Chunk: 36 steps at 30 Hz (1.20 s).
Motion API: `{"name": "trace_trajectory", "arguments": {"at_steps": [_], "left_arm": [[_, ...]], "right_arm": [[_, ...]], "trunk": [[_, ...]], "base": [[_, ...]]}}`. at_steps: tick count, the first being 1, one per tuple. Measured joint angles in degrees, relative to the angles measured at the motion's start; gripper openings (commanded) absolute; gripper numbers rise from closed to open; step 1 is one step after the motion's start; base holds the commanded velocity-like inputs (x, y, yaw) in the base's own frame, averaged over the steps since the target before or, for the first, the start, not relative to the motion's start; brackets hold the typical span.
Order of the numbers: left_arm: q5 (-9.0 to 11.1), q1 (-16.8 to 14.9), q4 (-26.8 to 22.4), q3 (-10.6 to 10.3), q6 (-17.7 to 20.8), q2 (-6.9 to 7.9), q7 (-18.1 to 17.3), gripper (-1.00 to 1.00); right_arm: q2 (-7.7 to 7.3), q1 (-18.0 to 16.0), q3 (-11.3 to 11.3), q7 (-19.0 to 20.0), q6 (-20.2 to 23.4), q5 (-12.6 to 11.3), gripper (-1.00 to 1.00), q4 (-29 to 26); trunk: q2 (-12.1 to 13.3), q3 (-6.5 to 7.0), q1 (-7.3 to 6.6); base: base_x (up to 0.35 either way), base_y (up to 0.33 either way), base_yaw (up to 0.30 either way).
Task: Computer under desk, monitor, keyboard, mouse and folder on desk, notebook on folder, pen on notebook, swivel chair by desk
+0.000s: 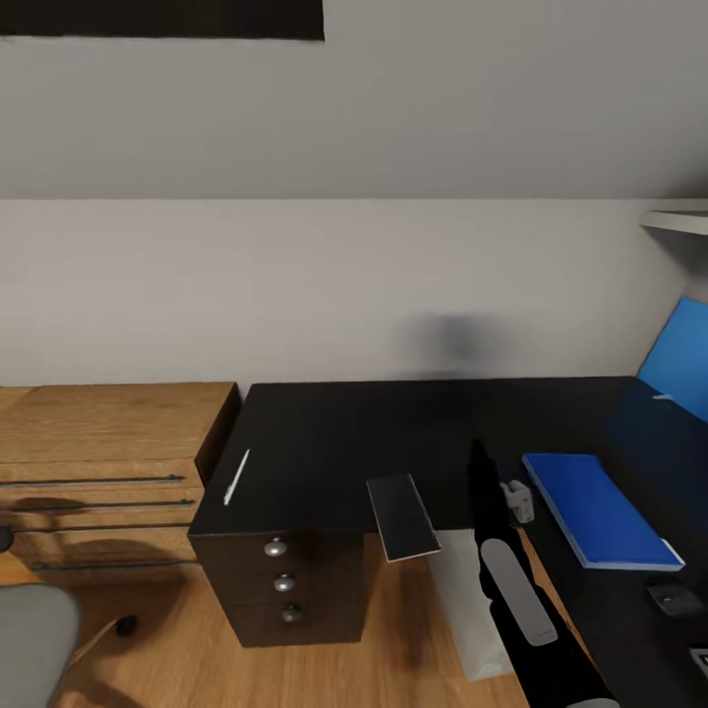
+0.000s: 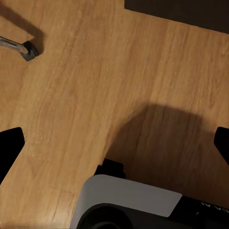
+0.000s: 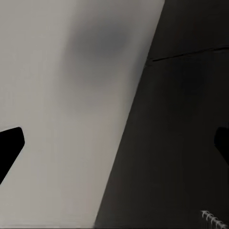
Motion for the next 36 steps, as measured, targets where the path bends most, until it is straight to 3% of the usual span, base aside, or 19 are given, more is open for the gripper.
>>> {"name": "trace_trajectory", "arguments": {"at_steps": [10, 15, 20, 27, 36], "left_arm": [[0.0, 0.0, 0.0, 0.0, 0.0, -0.02, 0.0, 1.00], [0.1, 0.0, -0.1, 0.7, -1.6, -0.25, 0.2, 1.00], [0.1, 0.0, 0.0, 0.7, -1.4, 0.14, 0.2, 1.00], [0.1, 0.0, 0.0, 0.7, -1.4, 0.62, 0.2, 1.00], [0.1, 0.0, 0.0, 0.7, -1.3, 0.67, 0.2, 1.00]], "right_arm": [[-0.51, 0.0, 0.6, 0.1, 0.6, 0.0, 1.00, -0.2], [-2.13, 0.0, -0.2, 0.4, 2.2, -1.6, 1.00, 0.7], [-0.51, 0.0, 0.8, 0.4, 1.8, -0.8, 1.00, 0.8], [-0.62, 0.0, 1.0, 0.4, -0.4, 1.4, 1.00, 1.0], [-0.61, 0.2, 1.1, 0.3, -0.8, 1.1, 1.00, 0.8]], "trunk": [[0.0, 0.00, 0.00], [0.0, 0.00, 0.00], [0.0, 0.00, 0.00], [0.0, 0.00, 0.00], [0.0, 0.00, 0.00]], "base": [[0.000, 0.000, 0.032], [0.000, 0.000, 0.000], [0.000, 0.000, 0.000], [0.000, 0.000, 0.000], [0.000, 0.000, 0.000]]}}
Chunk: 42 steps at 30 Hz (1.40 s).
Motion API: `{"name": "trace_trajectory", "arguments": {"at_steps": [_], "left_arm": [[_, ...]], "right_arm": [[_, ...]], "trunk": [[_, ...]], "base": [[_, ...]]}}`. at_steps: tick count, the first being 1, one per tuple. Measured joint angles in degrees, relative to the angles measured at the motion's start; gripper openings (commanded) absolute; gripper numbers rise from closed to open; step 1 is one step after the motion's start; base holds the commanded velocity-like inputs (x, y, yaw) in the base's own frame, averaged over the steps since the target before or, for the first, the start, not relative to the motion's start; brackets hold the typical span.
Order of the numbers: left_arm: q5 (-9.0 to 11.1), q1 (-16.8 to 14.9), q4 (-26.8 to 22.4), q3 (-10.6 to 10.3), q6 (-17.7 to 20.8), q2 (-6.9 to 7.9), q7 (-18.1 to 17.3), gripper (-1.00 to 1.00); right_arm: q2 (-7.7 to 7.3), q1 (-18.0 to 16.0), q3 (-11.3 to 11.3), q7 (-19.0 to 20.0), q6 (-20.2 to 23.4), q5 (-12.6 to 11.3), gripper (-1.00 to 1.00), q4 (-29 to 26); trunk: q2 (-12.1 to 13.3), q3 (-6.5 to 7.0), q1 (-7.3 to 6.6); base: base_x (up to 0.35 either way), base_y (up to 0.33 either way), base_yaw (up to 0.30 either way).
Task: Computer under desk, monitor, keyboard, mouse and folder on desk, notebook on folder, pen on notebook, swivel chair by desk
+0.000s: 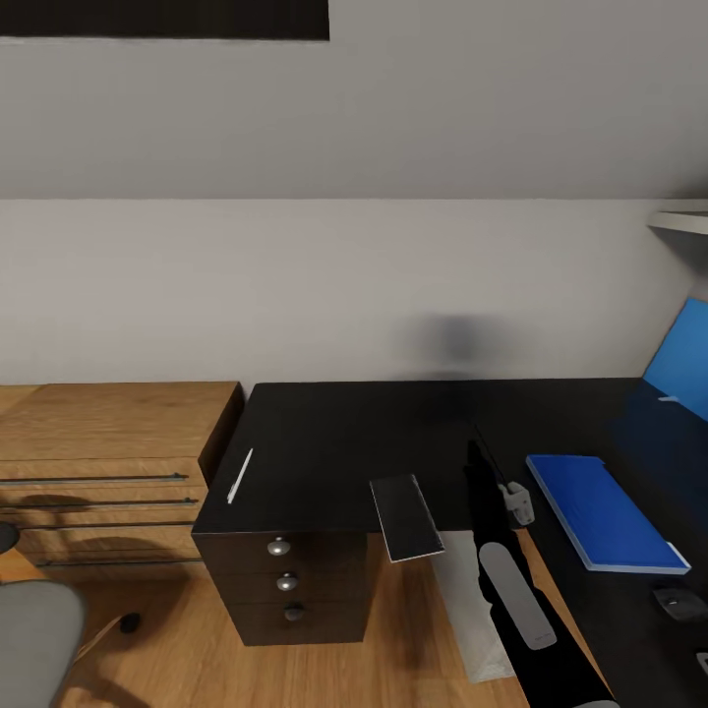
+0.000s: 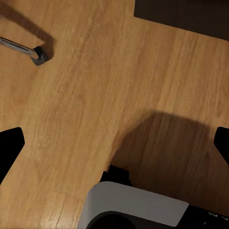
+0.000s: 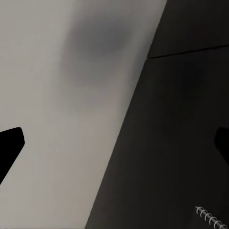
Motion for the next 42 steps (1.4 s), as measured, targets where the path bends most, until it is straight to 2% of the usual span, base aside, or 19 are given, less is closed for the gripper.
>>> {"name": "trace_trajectory", "arguments": {"at_steps": [7, 21, 27, 30, 36, 42], "left_arm": [[0.0, 0.0, 0.0, 0.0, 0.0, 0.00, 0.0, 1.00], [0.0, 0.0, 0.0, 0.0, 0.0, 0.00, 0.0, 1.00], [0.1, 0.0, 0.0, 0.1, 0.0, 0.06, 0.0, 1.00], [1.7, 0.0, -0.1, 0.3, 0.0, 0.08, 0.1, 1.00], [4.4, 0.0, -0.2, 0.5, -0.1, 0.08, 0.0, 1.00], [5.4, 0.0, -0.3, 0.5, -0.1, 0.08, 0.0, 1.00]], "right_arm": [[0.03, 0.2, 0.0, 0.0, 0.2, -0.1, 1.00, -0.1], [0.05, 0.2, 0.0, 0.0, 0.2, -0.1, 1.00, -0.1], [0.24, 0.2, 0.1, 0.0, 0.2, -0.2, 1.00, 0.7], [0.36, 0.2, 0.2, -0.1, 0.4, -0.2, 1.00, 1.8], [0.45, 0.2, 0.5, -0.1, 2.6, -0.3, 1.00, 3.4], [0.53, 0.2, 0.4, -0.2, 5.7, -2.1, 1.00, 3.8]], "trunk": [[0.0, 0.00, 0.01], [0.0, 0.00, 0.04], [0.0, 0.00, 0.00], [0.0, 0.00, 0.00], [-2.4, -1.07, 1.31], [-4.8, -2.15, 2.63]], "base": [[-0.022, 0.000, 0.000], [-0.290, 0.000, 0.000], [-0.015, 0.000, 0.000], [-0.002, 0.000, 0.000], [0.000, 0.000, 0.000], [0.000, 0.000, 0.000]]}}
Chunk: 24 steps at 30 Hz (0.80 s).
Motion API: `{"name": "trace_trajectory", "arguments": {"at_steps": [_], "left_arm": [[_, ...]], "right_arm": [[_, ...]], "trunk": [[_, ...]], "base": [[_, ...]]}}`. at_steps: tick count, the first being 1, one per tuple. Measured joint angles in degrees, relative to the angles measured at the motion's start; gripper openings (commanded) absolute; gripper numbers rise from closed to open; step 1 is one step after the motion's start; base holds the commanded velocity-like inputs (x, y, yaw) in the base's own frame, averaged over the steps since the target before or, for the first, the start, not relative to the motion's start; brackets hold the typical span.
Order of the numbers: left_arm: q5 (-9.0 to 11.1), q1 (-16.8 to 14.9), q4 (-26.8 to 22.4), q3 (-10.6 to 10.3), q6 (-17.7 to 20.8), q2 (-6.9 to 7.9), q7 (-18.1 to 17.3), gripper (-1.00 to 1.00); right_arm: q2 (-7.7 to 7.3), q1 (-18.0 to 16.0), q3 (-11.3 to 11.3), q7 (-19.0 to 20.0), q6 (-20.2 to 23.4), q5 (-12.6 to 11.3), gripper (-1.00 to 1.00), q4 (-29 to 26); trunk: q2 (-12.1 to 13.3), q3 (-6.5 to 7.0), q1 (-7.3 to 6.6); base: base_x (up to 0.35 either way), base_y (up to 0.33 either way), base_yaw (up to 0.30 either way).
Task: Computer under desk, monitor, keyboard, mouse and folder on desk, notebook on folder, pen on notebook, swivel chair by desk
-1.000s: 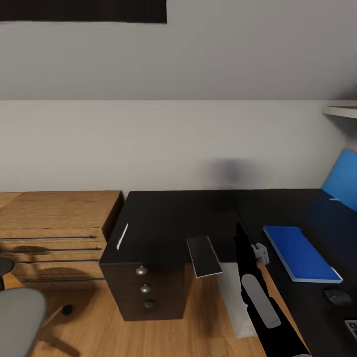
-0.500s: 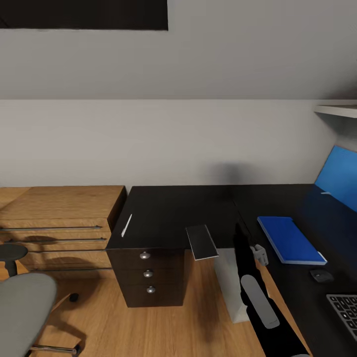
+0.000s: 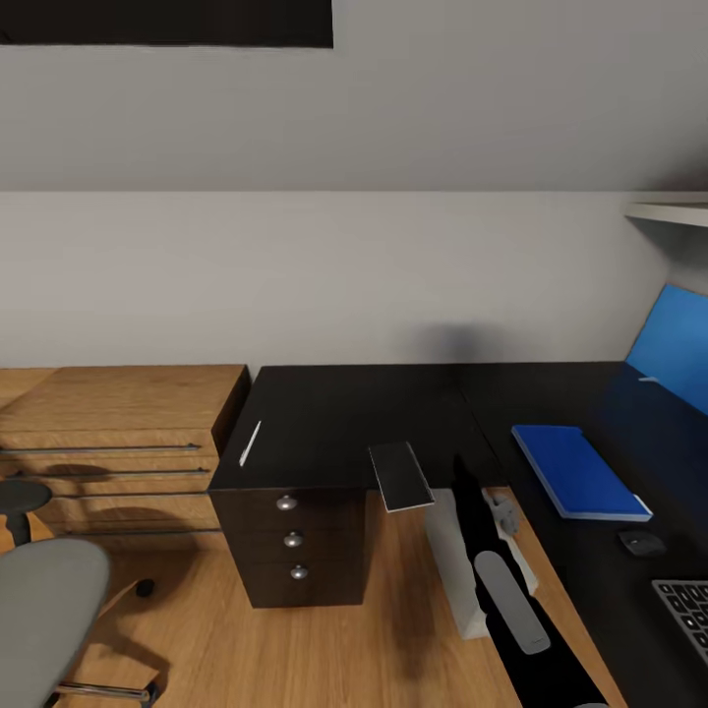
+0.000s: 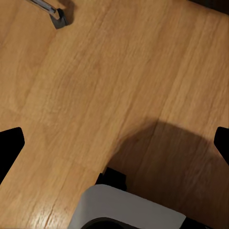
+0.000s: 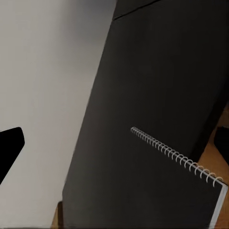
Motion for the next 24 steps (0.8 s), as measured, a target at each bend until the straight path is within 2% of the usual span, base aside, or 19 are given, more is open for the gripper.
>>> {"name": "trace_trajectory", "arguments": {"at_steps": [6, 9, 24], "left_arm": [[0.3, 0.0, 0.0, 0.0, 0.0, 0.00, 0.0, 1.00], [0.3, 0.0, 0.0, 0.0, 0.1, 0.00, 0.1, 1.00], [0.4, 0.0, 0.0, 0.0, 0.0, 0.00, 0.1, 1.00]], "right_arm": [[-0.12, 0.0, -0.1, -0.1, 1.2, -4.7, 1.00, 0.2], [-0.17, 0.0, -0.2, -0.1, 1.3, -6.1, 1.00, 0.2], [-0.12, 0.0, -0.3, -0.2, 1.5, -7.6, 1.00, 2.0]], "trunk": [[-2.4, -1.08, 1.32], [-3.6, -1.62, 1.98], [-9.6, -4.31, 5.27]], "base": [[0.000, 0.000, 0.000], [0.000, 0.000, 0.000], [0.000, 0.000, 0.000]]}}
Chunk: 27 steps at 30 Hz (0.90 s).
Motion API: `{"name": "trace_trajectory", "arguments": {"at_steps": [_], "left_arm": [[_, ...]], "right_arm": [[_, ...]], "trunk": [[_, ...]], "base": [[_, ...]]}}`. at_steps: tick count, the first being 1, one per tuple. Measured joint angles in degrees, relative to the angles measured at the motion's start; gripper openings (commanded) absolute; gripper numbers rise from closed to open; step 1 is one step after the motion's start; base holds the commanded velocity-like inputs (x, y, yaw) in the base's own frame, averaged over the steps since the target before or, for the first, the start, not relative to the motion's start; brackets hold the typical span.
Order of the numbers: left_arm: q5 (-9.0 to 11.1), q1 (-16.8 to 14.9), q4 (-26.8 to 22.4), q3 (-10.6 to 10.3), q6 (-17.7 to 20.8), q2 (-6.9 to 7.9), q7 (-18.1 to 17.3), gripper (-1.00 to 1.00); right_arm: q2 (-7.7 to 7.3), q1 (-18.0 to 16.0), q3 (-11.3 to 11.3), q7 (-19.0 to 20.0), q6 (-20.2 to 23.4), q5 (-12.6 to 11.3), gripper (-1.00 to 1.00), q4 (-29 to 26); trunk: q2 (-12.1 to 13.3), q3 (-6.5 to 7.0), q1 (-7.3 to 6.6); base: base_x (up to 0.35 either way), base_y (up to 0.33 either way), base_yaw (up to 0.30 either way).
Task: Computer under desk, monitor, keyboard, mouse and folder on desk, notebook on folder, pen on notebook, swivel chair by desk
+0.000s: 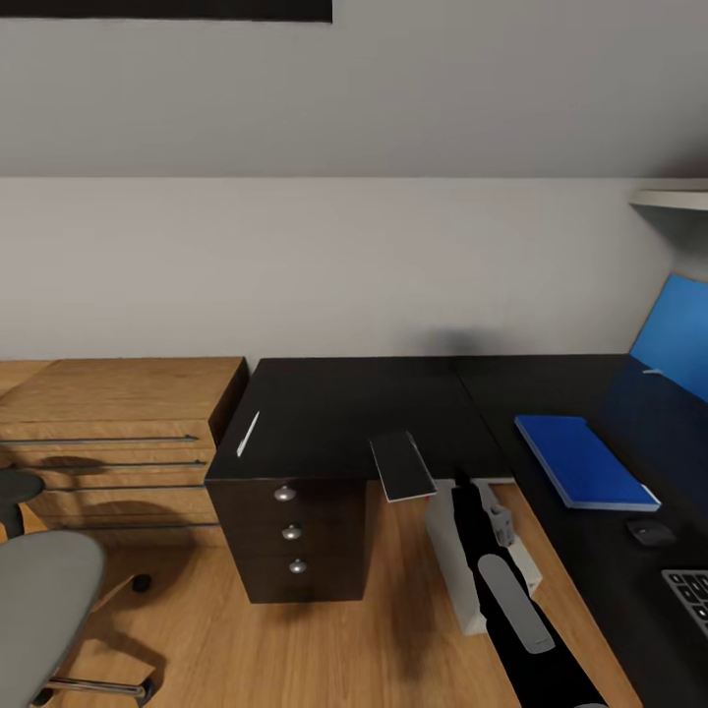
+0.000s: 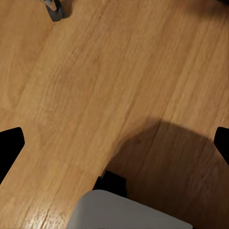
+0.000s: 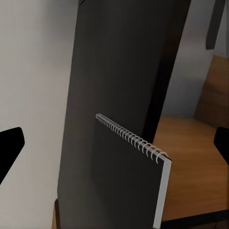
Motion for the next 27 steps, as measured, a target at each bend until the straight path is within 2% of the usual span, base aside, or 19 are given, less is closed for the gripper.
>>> {"name": "trace_trajectory", "arguments": {"at_steps": [5, 10, 12, 13, 14, 15, 16, 17, 20, 22, 23, 27], "left_arm": [[0.0, 0.0, 0.0, 0.0, 0.0, 0.00, 0.0, 1.00], [0.0, 0.0, 0.0, 0.0, 0.0, 0.00, 0.0, 1.00], [0.0, 0.0, -0.2, 0.1, 0.0, 0.29, 0.0, 1.00], [0.1, 0.0, -2.5, 0.4, 0.2, 1.76, -0.1, 1.00], [0.8, 0.0, -8.7, 0.4, 3.5, 3.17, -0.2, 1.00], [1.3, -0.1, -15.0, 0.3, 8.7, 3.44, -0.3, 1.00], [1.4, 0.0, -17.7, 0.4, 11.9, 3.46, -0.3, 1.00], [1.6, 0.0, -22.7, 0.4, 18.5, 3.18, -0.4, 1.00], [1.8, 0.0, -30.1, 0.2, 29.3, 2.29, -0.5, 1.00], [1.9, 0.0, -39.5, 0.0, 43.3, 0.87, -0.5, 1.00], [2.0, 0.0, -44.1, -0.1, 48.9, 0.10, -0.5, 1.00], [2.0, 0.0, -52.1, -0.3, 56.2, -1.69, -0.4, 1.00]], "right_arm": [[0.04, 0.0, 0.0, 0.0, 0.0, 0.0, 1.00, 0.1], [0.18, 0.0, 0.5, 0.0, 0.2, -0.4, 1.00, 2.9], [0.30, -0.1, 0.6, 0.1, 1.1, -0.3, 1.00, 4.1], [0.47, -0.1, 0.7, 0.3, 2.8, -0.3, 1.00, 4.6], [0.55, -0.1, 0.6, 0.4, 4.4, -0.3, 1.00, 4.8], [0.58, -0.1, 0.6, 0.4, 4.8, -0.3, 1.00, 4.8], [0.58, -0.1, 0.6, 0.4, 4.9, -0.3, 1.00, 4.8], [0.59, -0.1, 0.6, 0.4, 5.2, -0.3, 1.00, 4.8], [0.60, -0.1, 0.6, 0.4, 5.3, -0.4, 1.00, 4.8], [0.61, -0.1, 0.6, 0.4, 5.5, -0.4, 1.00, 4.8], [0.61, -0.1, 0.6, 0.4, 5.5, -0.4, 1.00, 4.8], [0.65, -0.1, 0.6, 0.5, 5.5, -0.4, 1.00, 4.8]], "trunk": [[-2.0, -0.90, 1.10], [-4.0, -1.80, 2.20], [-4.8, -2.16, 2.64], [-5.2, -2.33, 2.86], [-5.6, -2.51, 3.08], [-6.0, -2.68, 3.29], [-6.4, -2.87, 3.52], [-6.8, -3.04, 3.73], [-8.0, -3.59, 4.39], [-8.8, -3.94, 4.83], [-9.2, -4.12, 5.05], [-10.8, -4.84, 5.93]], "base": [[0.000, 0.000, 0.000], [0.000, 0.000, 0.000], [0.000, 0.000, 0.000], [0.000, 0.000, 0.000], [0.000, 0.000, 0.000], [0.000, 0.000, 0.000], [0.000, 0.000, 0.000], [0.000, 0.000, 0.000], [0.000, 0.000, 0.000], [0.000, 0.000, 0.000], [0.000, 0.000, 0.000], [0.000, 0.000, 0.000]]}}
